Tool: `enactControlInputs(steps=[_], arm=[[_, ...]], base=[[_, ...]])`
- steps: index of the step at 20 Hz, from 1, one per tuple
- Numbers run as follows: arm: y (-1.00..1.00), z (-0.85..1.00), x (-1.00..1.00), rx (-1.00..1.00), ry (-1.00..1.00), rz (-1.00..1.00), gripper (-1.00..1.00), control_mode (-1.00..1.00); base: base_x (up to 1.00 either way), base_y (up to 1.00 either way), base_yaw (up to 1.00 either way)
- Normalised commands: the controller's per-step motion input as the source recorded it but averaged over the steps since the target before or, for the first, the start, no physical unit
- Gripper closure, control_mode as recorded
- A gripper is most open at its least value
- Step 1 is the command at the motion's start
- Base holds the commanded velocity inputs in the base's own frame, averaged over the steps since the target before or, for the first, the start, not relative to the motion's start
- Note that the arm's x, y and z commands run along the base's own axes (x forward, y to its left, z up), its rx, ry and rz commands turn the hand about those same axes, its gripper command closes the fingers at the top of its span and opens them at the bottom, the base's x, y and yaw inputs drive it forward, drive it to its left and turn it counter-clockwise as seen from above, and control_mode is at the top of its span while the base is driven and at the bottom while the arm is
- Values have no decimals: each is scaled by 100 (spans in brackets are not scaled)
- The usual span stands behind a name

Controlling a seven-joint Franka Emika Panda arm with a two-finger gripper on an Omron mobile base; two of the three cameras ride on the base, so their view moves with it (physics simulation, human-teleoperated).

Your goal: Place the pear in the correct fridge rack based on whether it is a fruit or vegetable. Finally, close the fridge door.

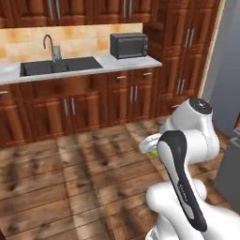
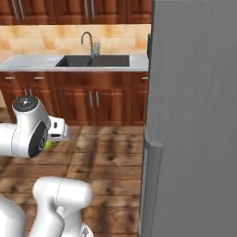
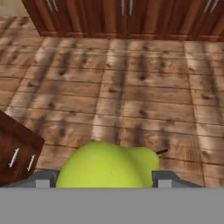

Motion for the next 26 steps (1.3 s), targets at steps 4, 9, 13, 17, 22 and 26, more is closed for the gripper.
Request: enactControlInputs(steps=[4,9,13,17,22,26], arm=[[0,0,0,0,0,0,100,100],[0,0,0,0,0,0,100,100],[0,0,0,0,0,0,100,100],[0,0,0,0,0,0,100,100],[0,0,0,0,0,0,100,100],[0,0,0,0,0,0,100,100]], base=[[68,18,-73],[32,25,-86],[29,32,-88],[82,58,-71],[100,77,-62],[79,42,-70]])
